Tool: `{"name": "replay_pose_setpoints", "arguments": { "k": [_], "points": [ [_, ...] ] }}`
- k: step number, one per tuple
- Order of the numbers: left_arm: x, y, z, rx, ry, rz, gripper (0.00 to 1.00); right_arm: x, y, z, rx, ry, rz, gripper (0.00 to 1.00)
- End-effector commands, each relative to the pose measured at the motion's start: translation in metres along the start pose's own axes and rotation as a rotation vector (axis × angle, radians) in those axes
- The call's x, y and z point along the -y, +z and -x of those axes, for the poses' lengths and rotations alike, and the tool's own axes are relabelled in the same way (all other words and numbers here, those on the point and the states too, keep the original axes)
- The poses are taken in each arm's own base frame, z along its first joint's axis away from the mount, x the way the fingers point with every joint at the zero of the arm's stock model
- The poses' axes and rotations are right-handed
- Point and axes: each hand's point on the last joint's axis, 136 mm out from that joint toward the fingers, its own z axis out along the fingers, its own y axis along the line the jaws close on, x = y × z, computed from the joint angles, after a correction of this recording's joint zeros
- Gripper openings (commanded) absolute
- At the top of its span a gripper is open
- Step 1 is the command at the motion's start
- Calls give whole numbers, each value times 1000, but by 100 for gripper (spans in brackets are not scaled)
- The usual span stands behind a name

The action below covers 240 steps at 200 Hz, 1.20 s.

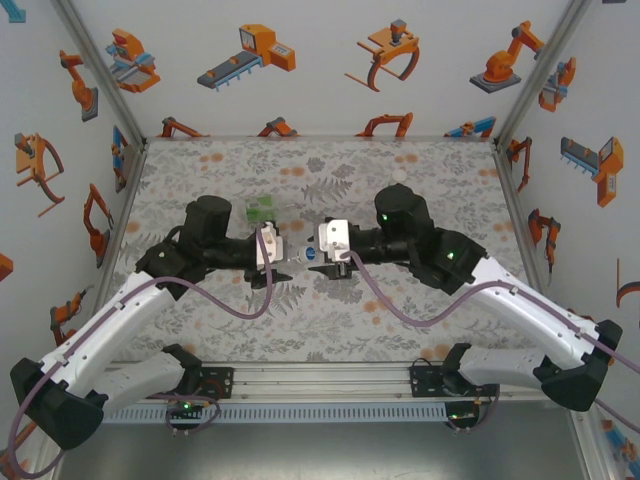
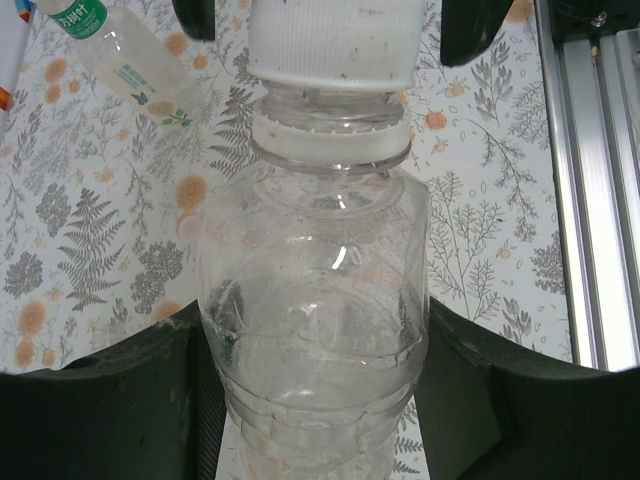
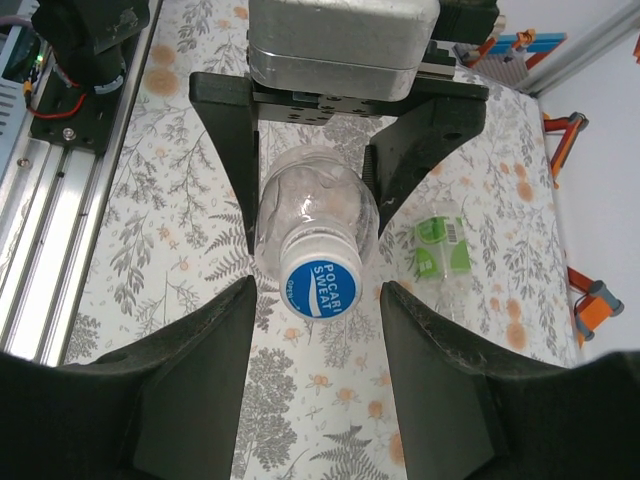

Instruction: Screw on the bottle caps

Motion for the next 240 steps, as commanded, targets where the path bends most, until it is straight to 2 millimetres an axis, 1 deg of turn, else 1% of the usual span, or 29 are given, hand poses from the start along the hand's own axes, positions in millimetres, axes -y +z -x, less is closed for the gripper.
{"name": "replay_pose_setpoints", "arguments": {
  "k": [1, 62, 74, 90, 128, 176, 240],
  "points": [
    [4, -5, 14, 35, 36, -23, 0, 1, -2, 19, 63, -61, 0, 50],
    [4, -5, 14, 36, 37, -23, 0, 1, -1, 20, 67, -65, -1, 36],
    [4, -5, 14, 35, 37, -24, 0, -1, -1, 20, 68, -65, 2, 32],
    [4, -4, 13, 34, 36, -24, 0, -1, -3, 21, 67, -68, 0, 24],
    [4, -5, 14, 36, 37, -25, 0, -4, -11, 22, 64, -121, -14, 0],
    [6, -5, 15, 41, 37, -38, 0, -12, -17, 18, 45, -174, 2, 0],
    [9, -4, 14, 43, 36, -55, 0, -13, -10, 14, 12, -153, 48, 0]
  ]
}}
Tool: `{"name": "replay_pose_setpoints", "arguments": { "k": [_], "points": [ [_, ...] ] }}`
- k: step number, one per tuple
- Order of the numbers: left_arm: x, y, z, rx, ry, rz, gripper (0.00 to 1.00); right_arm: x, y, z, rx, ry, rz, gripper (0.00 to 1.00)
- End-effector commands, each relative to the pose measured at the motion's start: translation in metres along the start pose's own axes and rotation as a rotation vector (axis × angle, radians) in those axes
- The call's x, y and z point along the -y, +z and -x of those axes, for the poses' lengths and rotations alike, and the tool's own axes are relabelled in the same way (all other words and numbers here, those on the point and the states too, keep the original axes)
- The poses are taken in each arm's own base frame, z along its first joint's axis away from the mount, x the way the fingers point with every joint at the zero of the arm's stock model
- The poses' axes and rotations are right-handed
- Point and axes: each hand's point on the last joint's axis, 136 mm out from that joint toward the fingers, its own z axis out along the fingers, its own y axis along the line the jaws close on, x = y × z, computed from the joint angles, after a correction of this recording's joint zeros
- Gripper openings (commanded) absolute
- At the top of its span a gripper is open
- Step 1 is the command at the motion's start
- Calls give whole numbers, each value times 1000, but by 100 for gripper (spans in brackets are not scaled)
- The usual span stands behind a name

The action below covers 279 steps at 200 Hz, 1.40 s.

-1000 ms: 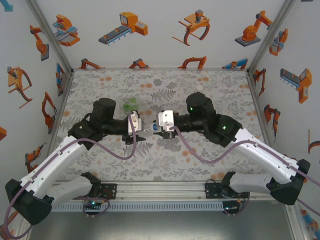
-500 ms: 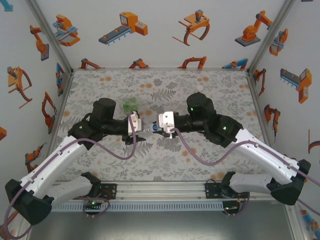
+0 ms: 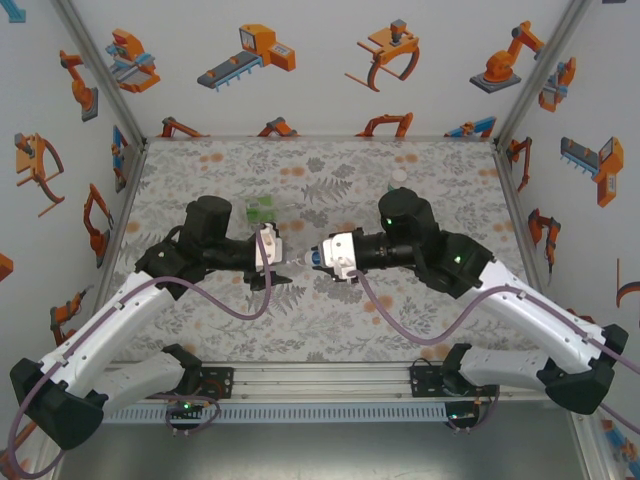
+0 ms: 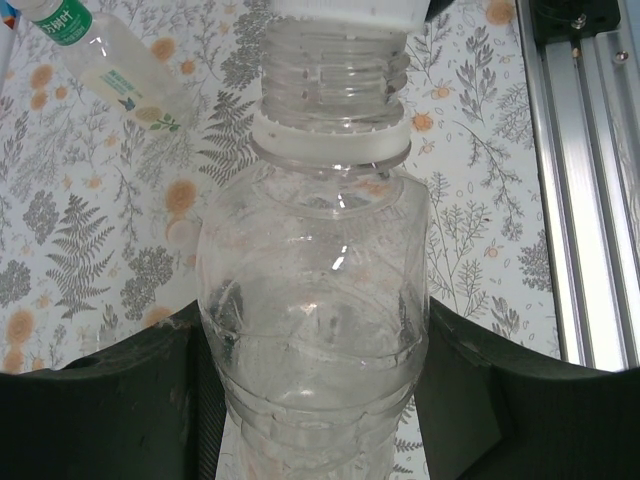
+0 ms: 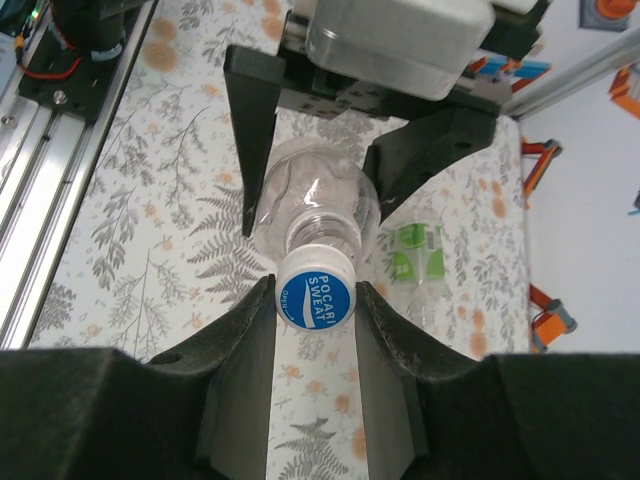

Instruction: Screw on the bottle caps

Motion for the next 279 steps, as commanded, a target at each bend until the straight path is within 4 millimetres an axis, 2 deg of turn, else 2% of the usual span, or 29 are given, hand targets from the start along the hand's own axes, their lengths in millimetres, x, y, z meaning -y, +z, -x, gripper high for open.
{"name": "replay_pose_setpoints", "arguments": {
  "k": [1, 143, 279],
  "points": [
    [4, -3, 14, 38, 38, -29, 0, 0, -2, 13, 24, -30, 18, 0],
    [6, -2, 13, 32, 35, -51, 0, 3, 6, 20, 51, -29, 51, 0],
    [8, -3, 15, 43, 40, -63, 0, -5, 12, 14, -9, 28, 157, 0]
  ]
}}
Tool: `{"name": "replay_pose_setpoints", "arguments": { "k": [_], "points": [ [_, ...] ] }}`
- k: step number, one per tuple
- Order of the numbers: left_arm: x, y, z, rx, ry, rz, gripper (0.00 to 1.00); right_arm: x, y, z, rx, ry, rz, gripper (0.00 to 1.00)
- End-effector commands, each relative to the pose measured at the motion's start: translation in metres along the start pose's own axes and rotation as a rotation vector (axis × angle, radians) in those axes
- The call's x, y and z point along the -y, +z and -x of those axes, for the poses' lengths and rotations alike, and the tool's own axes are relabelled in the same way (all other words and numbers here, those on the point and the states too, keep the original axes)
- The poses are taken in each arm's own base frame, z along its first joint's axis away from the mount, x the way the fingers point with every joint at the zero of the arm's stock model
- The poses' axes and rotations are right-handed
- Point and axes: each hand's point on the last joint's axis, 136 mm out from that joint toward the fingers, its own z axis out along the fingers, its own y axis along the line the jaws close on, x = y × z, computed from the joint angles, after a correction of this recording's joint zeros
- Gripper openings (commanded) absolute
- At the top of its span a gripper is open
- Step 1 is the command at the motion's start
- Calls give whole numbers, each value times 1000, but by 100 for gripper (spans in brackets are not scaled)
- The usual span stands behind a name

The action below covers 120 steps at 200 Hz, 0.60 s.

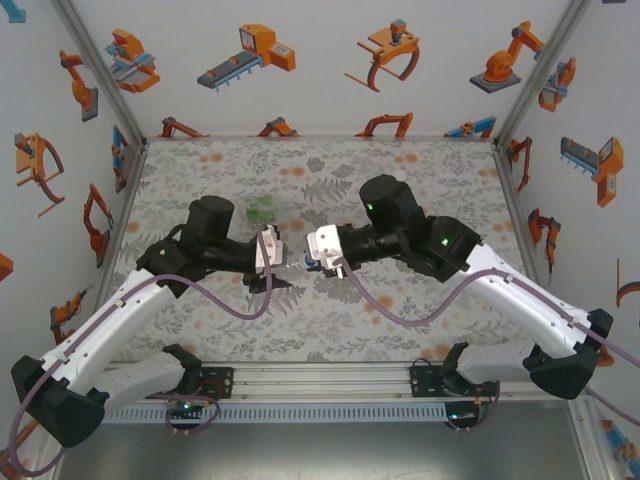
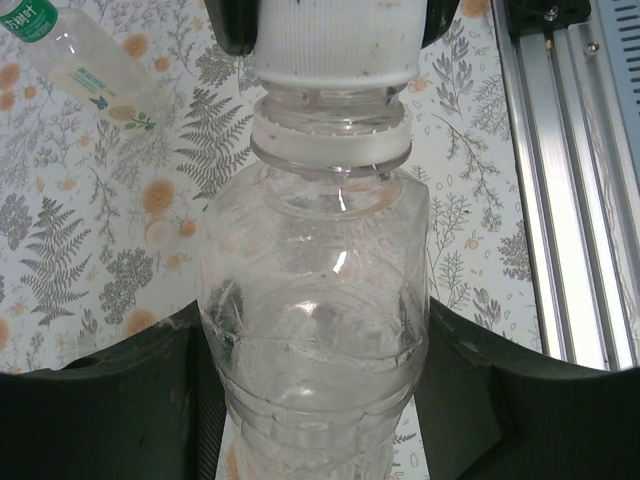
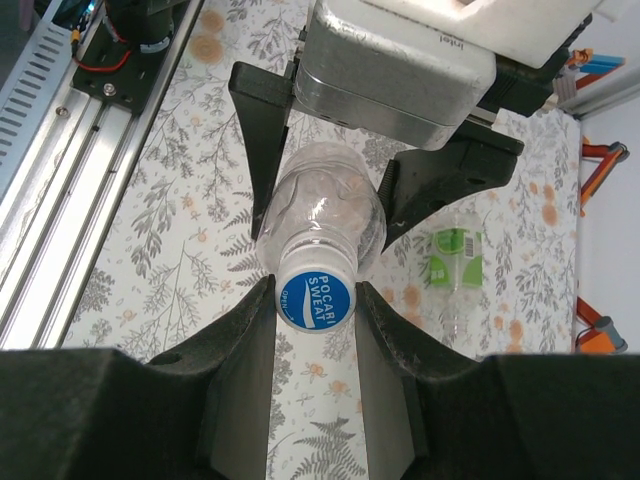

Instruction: Screw on the bottle caps

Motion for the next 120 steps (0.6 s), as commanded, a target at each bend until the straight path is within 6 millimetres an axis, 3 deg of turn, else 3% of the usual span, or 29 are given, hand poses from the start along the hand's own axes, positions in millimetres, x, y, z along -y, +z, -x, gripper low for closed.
{"name": "replay_pose_setpoints", "arguments": {
  "k": [1, 19, 54, 120],
  "points": [
    [1, -4, 18, 49, 51, -16, 0, -6, 1, 8, 19, -13, 42, 0],
    [1, -5, 18, 50, 53, -15, 0, -3, 2, 6, 10, 4, 24, 0],
    [-2, -6, 18, 50, 57, 13, 0, 25, 3, 0, -13, 162, -132, 0],
    [-13, -9, 18, 44, 72, 94, 0, 63, -6, 7, 166, 579, -356, 0]
  ]
}}
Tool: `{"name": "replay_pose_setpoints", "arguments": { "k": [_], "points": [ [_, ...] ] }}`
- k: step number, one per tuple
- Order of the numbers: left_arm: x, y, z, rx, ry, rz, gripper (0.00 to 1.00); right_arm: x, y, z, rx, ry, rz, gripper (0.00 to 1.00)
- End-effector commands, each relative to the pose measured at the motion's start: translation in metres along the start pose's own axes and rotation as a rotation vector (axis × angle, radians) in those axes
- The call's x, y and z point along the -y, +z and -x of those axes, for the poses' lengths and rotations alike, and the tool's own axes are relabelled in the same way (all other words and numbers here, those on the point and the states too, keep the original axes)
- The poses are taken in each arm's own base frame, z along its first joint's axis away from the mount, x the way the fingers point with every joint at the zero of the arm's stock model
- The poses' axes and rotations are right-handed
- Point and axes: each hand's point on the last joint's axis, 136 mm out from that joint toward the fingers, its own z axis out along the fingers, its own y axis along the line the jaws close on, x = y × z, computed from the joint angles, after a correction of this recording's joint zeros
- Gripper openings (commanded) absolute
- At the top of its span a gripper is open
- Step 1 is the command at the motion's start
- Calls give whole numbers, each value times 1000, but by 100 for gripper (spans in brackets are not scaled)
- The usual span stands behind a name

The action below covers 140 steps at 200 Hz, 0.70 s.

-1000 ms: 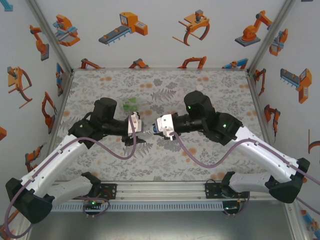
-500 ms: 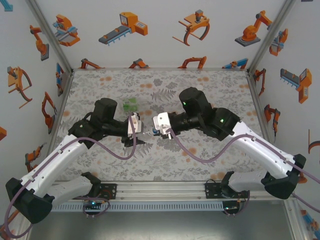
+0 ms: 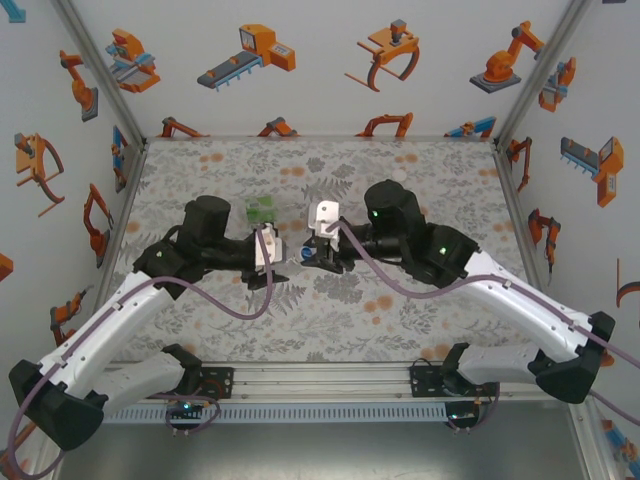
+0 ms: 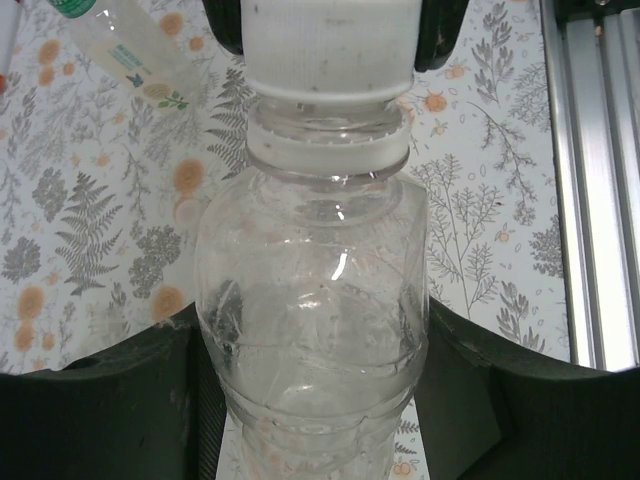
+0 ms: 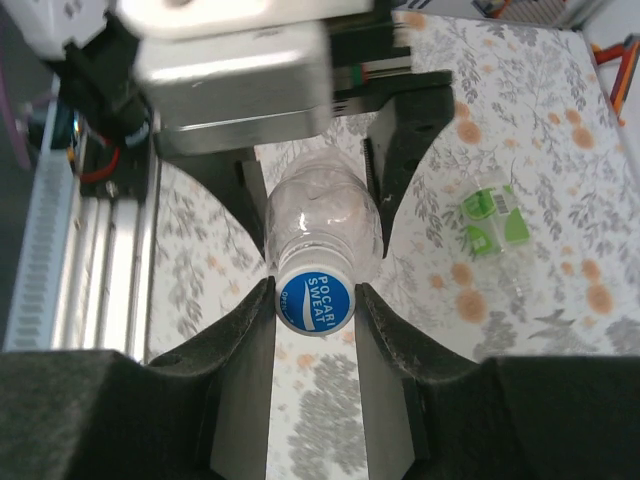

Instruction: Screw on the bottle caps

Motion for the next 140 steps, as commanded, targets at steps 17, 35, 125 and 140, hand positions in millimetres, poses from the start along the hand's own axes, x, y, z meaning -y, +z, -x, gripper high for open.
{"name": "replay_pose_setpoints", "arguments": {
  "k": [17, 35, 125, 140],
  "points": [
    [-4, -5, 19, 74, 55, 31, 0, 44, -3, 24, 168, 377, -219, 0],
    [-7, -5, 19, 74, 55, 53, 0, 53, -2, 20, 207, 545, -263, 0],
    [-22, -4, 10, 22, 34, 130, 0, 82, -8, -23, 210, 1177, -502, 0],
    [-24, -4, 10, 20, 29, 134, 0, 83, -5, -27, 205, 1199, -510, 0]
  ]
}}
